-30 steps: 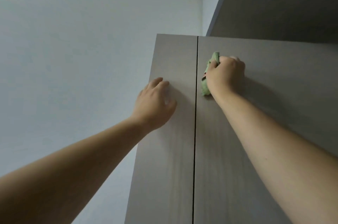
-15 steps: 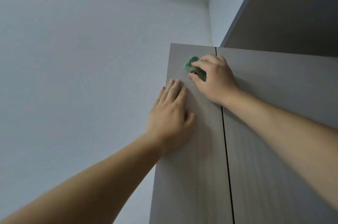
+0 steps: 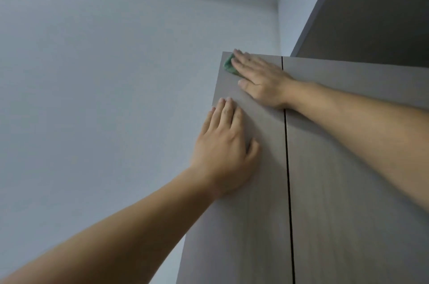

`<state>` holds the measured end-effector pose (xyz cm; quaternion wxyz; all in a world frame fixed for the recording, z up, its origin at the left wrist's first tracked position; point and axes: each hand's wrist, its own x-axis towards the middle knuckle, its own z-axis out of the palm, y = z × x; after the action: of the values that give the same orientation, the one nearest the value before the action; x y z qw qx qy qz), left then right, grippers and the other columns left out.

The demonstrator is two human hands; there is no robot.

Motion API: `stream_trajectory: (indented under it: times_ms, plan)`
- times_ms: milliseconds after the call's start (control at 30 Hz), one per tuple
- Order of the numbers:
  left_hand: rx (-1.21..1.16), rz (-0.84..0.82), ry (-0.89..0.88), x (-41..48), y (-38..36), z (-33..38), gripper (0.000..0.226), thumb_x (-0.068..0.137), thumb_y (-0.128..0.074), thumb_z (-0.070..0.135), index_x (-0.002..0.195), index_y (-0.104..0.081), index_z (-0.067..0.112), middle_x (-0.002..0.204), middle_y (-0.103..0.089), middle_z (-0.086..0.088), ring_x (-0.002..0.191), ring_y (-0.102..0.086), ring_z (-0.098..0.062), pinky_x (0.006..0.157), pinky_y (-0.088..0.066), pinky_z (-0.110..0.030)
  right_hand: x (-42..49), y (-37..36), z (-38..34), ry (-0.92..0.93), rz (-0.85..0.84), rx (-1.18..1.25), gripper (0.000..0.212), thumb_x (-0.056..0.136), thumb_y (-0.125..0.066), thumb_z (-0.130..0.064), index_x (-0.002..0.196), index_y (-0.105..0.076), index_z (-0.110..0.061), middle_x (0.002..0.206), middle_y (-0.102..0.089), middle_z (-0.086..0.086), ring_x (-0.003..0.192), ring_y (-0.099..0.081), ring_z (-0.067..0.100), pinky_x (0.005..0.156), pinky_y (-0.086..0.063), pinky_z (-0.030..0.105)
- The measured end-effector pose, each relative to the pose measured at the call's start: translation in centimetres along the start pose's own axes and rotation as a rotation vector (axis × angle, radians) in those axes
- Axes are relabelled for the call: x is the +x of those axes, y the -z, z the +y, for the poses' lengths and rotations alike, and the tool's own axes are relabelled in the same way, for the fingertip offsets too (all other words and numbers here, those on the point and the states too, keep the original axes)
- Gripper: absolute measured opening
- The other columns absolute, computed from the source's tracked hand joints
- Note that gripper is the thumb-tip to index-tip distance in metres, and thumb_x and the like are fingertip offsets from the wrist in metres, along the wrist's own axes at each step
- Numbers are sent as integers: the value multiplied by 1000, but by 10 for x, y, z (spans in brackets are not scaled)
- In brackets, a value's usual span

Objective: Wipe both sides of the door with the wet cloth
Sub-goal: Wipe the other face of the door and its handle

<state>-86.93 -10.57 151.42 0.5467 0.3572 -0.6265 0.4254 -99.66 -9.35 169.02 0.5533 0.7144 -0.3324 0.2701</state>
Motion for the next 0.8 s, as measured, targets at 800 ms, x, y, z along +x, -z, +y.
stream_trajectory:
  times_ms: [800]
  plan:
    - [-29, 64, -25, -23, -4, -7, 81, 92, -17, 55, 159, -31, 12, 170, -20, -7, 159, -9, -18, 127, 0, -27, -35, 0, 3, 86, -42, -128, 65, 103, -12, -51, 162, 2, -28, 169, 13, -9, 155, 13, 9, 122, 10, 32]
